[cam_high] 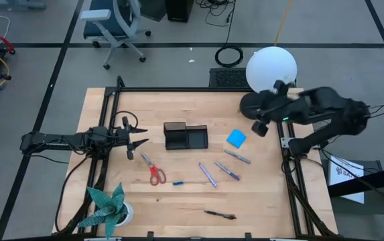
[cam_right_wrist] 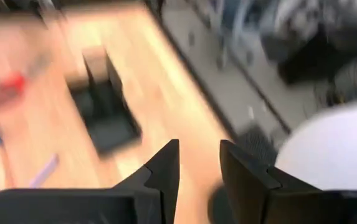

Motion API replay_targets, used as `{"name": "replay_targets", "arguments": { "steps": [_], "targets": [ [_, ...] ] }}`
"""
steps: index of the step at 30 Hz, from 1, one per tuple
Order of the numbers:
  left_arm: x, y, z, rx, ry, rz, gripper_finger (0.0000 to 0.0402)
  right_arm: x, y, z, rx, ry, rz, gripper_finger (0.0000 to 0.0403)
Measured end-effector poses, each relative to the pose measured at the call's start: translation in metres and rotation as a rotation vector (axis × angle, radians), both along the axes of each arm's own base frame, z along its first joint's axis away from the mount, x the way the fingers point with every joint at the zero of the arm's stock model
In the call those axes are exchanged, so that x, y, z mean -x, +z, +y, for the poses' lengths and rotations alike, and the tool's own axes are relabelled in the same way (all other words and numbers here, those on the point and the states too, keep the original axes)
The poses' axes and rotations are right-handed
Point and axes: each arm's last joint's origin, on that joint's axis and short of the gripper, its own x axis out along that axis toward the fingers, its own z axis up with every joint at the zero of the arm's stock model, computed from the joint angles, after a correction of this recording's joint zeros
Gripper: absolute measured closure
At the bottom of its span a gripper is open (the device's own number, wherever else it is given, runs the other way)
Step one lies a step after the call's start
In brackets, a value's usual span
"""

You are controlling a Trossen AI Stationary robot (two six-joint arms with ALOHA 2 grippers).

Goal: Pick and place office supplies into organizer
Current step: Put the gray marker pen into the desk organizer

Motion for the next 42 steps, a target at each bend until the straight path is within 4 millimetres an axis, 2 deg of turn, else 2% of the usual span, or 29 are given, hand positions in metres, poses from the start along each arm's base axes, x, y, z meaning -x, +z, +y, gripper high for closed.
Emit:
{"name": "replay_targets", "arguments": {
  "steps": [2, 8, 11, 17, 21, 26, 33, 42],
  "targets": [
    [0.000, 0.000, 0.000, 0.000, 0.000, 0.000, 0.0213, -0.005, -0.012, 0.000, -0.058, -0.043, 0.099, 0.0298],
    [0.000, 0.000, 0.000, 0.000, 0.000, 0.000, 0.0213, -0.028, -0.050, 0.005, -0.216, -0.063, 0.244, 0.0298],
    [0.000, 0.000, 0.000, 0.000, 0.000, 0.000, 0.0213, -0.034, -0.077, 0.006, -0.254, -0.091, 0.347, 0.0298],
    [0.000, 0.000, 0.000, 0.000, 0.000, 0.000, 0.0213, -0.032, -0.127, 0.008, -0.353, -0.150, 0.535, 0.0298],
    [0.000, 0.000, 0.000, 0.000, 0.000, 0.000, 0.0213, -0.029, -0.150, 0.008, -0.348, -0.201, 0.597, 0.0298],
    [0.000, 0.000, 0.000, 0.000, 0.000, 0.000, 0.0213, -0.034, -0.173, 0.009, -0.366, -0.193, 0.566, 0.0298],
    [0.000, 0.000, 0.000, 0.000, 0.000, 0.000, 0.0213, -0.043, -0.199, 0.013, -0.507, -0.132, 0.501, 0.0298],
    [0.000, 0.000, 0.000, 0.000, 0.000, 0.000, 0.0213, -0.040, -0.226, 0.013, -0.523, -0.132, 0.498, 0.0298]
  ]
}}
